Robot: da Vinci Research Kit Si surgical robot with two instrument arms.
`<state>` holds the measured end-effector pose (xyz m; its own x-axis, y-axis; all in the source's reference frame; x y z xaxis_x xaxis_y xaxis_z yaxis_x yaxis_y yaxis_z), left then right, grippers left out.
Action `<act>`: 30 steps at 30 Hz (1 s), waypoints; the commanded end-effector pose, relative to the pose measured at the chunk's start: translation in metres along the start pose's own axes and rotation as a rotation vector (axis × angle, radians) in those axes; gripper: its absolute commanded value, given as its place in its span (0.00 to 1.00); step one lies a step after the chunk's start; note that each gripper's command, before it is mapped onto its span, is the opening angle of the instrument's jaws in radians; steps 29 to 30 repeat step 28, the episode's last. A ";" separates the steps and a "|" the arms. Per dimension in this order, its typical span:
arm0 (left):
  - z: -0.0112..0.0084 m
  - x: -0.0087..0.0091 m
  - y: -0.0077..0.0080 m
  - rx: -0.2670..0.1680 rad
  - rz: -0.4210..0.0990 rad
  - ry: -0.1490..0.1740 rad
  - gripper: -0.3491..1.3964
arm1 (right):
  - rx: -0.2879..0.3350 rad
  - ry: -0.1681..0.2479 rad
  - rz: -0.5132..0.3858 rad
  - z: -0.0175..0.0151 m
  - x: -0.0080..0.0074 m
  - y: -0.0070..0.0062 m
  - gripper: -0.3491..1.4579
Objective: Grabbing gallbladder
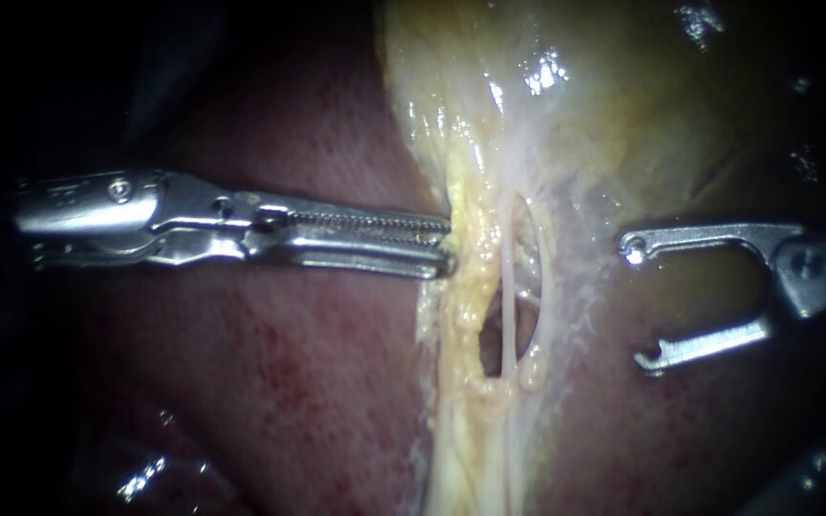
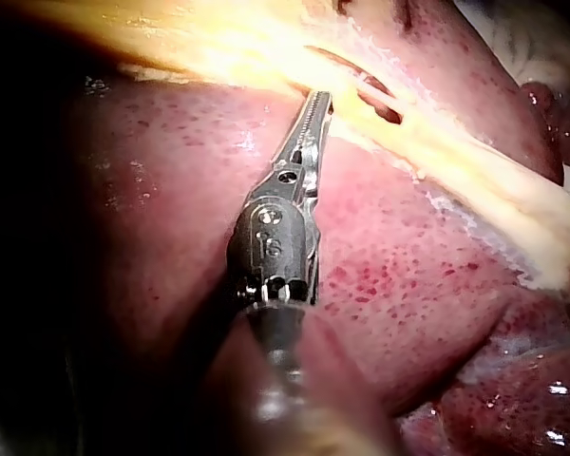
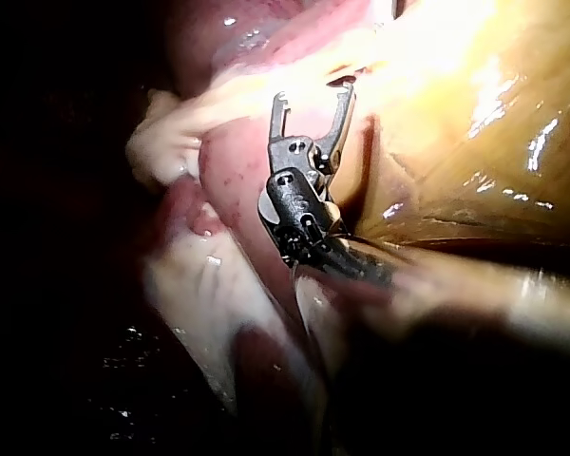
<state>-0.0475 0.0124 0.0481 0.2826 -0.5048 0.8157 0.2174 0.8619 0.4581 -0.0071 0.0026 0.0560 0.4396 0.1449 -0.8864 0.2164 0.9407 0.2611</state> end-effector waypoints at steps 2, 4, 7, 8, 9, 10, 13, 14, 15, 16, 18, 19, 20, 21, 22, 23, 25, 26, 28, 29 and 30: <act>-0.0001 0.0001 0.0000 -0.003 -0.001 0.006 0.04 | 0.000 0.000 0.000 0.0000 0.0000 0.0000 0.51; -0.0001 0.0001 -0.0001 -0.007 -0.002 0.006 0.01 | 0.000 0.000 0.000 0.0000 0.0000 0.0000 0.51; -0.0002 0.0002 -0.0001 -0.009 -0.008 0.006 0.00 | 0.000 0.000 0.000 0.0000 0.0000 0.0000 0.51; -0.0003 0.0002 -0.0001 -0.010 -0.008 0.006 0.00 | 0.000 0.000 0.000 0.0000 0.0000 0.0000 0.51; -0.0003 0.0002 -0.0002 -0.010 -0.008 0.006 0.00 | 0.000 0.000 0.000 0.0000 0.0000 0.0000 0.51; -0.0004 0.0002 -0.0002 -0.011 -0.009 0.006 0.00 | 0.000 0.000 0.000 0.0000 0.0000 0.0000 0.51; -0.0004 0.0002 -0.0002 -0.014 -0.009 0.006 0.00 | 0.000 0.000 0.000 0.0000 0.0000 0.0000 0.51; -0.0004 0.0002 -0.0002 -0.014 -0.009 0.006 0.00 | 0.000 0.000 0.000 0.0000 0.0000 0.0000 0.51; -0.0004 0.0002 -0.0002 -0.015 -0.010 0.006 0.00 | 0.000 0.000 0.000 0.0000 0.0000 0.0000 0.51; -0.0004 0.0002 -0.0002 -0.015 -0.010 0.006 0.00 | 0.000 0.000 0.000 0.0000 0.0000 0.0000 0.51; -0.0004 0.0002 -0.0003 -0.016 -0.010 0.006 0.00 | 0.000 0.000 0.000 0.0000 0.0000 0.0000 0.51; -0.0005 0.0002 -0.0003 -0.016 -0.010 0.006 0.00 | 0.000 0.000 0.000 0.0000 0.0000 0.0000 0.51; -0.0005 0.0002 -0.0003 -0.016 -0.010 0.006 0.00 | 0.000 0.000 0.000 0.0000 0.0000 0.0000 0.51; -0.0005 0.0002 -0.0003 -0.017 -0.010 0.006 0.00 | 0.000 0.000 0.000 0.0000 0.0000 0.0000 0.51; -0.0005 0.0002 -0.0003 -0.017 -0.010 0.006 0.00 | 0.000 0.000 0.000 0.0000 0.0000 0.0000 0.51; -0.0005 0.0002 -0.0003 -0.017 -0.010 0.006 0.00 | 0.000 0.000 0.000 0.0000 0.0000 0.0000 0.51; -0.0005 0.0002 -0.0003 -0.018 -0.010 0.006 0.00 | 0.001 0.000 0.000 0.0000 0.0000 0.0000 0.51; -0.0005 0.0002 -0.0003 -0.018 -0.010 0.007 0.00 | 0.001 0.000 0.000 0.0000 0.0000 0.0000 0.51; -0.0005 0.0002 -0.0004 -0.018 -0.010 0.007 0.00 | 0.001 0.000 0.000 0.0000 0.0000 0.0000 0.51; -0.0005 0.0002 -0.0004 -0.018 -0.010 0.007 0.00 | 0.001 0.000 0.000 0.0000 0.0000 0.0000 0.51; -0.0005 0.0002 -0.0004 -0.018 -0.010 0.007 0.00 | 0.001 0.000 0.000 0.0000 0.0000 0.0000 0.51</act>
